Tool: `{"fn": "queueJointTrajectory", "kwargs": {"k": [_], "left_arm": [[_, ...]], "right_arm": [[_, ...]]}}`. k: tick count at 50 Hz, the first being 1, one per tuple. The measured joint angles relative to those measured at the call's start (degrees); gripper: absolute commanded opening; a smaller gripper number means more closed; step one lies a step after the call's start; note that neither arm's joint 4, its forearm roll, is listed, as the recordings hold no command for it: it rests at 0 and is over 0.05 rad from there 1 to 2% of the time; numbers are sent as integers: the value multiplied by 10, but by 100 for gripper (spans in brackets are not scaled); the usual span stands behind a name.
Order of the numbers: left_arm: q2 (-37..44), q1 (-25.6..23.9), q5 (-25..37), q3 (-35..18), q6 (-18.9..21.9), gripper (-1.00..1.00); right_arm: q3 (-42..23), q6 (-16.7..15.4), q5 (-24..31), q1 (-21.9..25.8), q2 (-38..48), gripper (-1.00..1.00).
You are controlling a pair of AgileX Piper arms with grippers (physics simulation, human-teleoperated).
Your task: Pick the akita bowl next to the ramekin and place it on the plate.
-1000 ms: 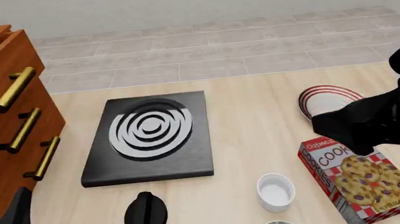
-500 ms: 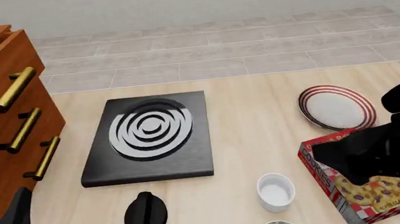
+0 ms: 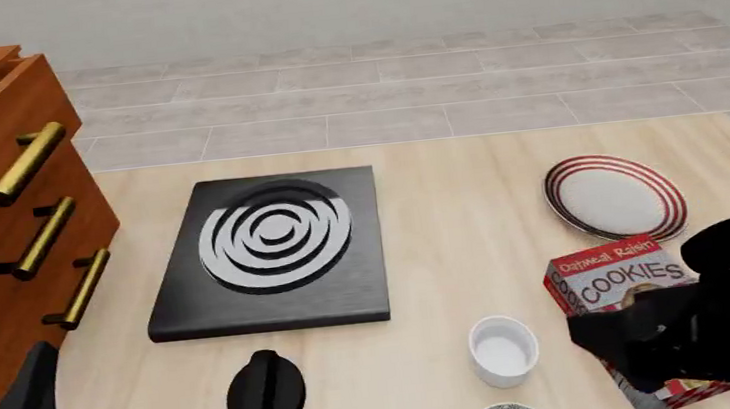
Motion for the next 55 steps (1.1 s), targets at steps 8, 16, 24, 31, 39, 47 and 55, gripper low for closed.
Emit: {"fn": "queueJointTrajectory", "kwargs": {"k": [8,16,24,31,39,47,55], "left_arm": [[0,0,0,0,0,100],[0,0,0,0,0,100],[0,0,0,0,0,100],[0,0,0,0,0,100],[0,0,0,0,0,100],[0,0,0,0,0,100],[0,0,0,0,0,100]], "right_arm": [[21,6,-10,1,-6,100],[38,9,-21,1,-9,100],[57,11,-34,-3,-11,100],[71,12,-47,-6,-10,100],[90,15,-64,-6,-5,100],[107,18,-80,-4,-1,100],[123,20,-98,-2,6,100]]}}
